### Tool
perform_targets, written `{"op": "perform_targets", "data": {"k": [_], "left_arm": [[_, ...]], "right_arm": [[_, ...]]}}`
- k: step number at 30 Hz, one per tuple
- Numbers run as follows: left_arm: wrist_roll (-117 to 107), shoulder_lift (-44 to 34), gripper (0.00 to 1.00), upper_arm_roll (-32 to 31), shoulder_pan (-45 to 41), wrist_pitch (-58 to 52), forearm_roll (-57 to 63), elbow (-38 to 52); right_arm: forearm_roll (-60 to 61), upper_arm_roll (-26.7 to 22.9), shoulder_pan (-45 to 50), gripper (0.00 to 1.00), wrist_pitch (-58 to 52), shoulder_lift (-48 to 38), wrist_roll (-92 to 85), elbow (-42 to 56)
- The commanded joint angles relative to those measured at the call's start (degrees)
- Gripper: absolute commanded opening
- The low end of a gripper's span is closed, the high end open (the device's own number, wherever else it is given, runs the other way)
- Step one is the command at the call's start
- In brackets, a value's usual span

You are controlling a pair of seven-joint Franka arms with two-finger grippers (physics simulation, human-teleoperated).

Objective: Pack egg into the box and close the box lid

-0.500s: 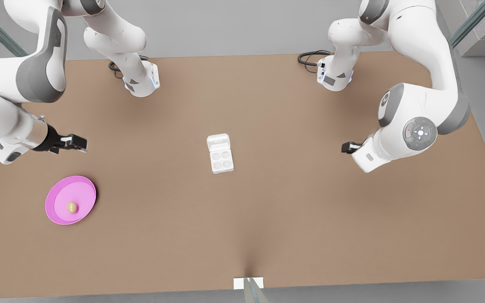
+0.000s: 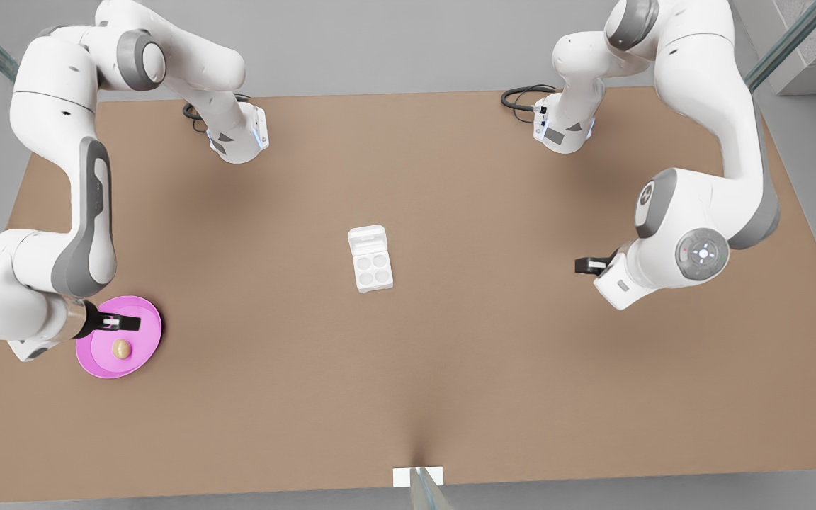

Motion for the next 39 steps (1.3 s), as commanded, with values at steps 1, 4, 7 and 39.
{"op": "perform_targets", "data": {"k": [1,4,7,39], "left_arm": [[-4.6,-0.8,1.0,0.0,0.4,0.2,-0.3,0.8],[-4.7,-9.0,1.0,0.1,3.2,-0.3,-3.5,1.0],[-4.4,-10.0,1.0,-0.1,4.3,-1.1,-4.0,0.4],[-2.7,-4.6,1.0,0.1,3.9,-4.4,-3.6,3.7]], "right_arm": [[-1.1,0.0,-1.2,1.0,11.6,2.0,-8.4,0.2],[-3.7,-0.3,-4.0,1.0,19.8,6.3,-12.4,-0.6],[-9.1,1.5,-7.0,1.0,26.7,8.5,-14.8,-3.3],[-18.5,13.1,-22.3,1.0,45.2,11.9,-16.3,-20.1]]}}
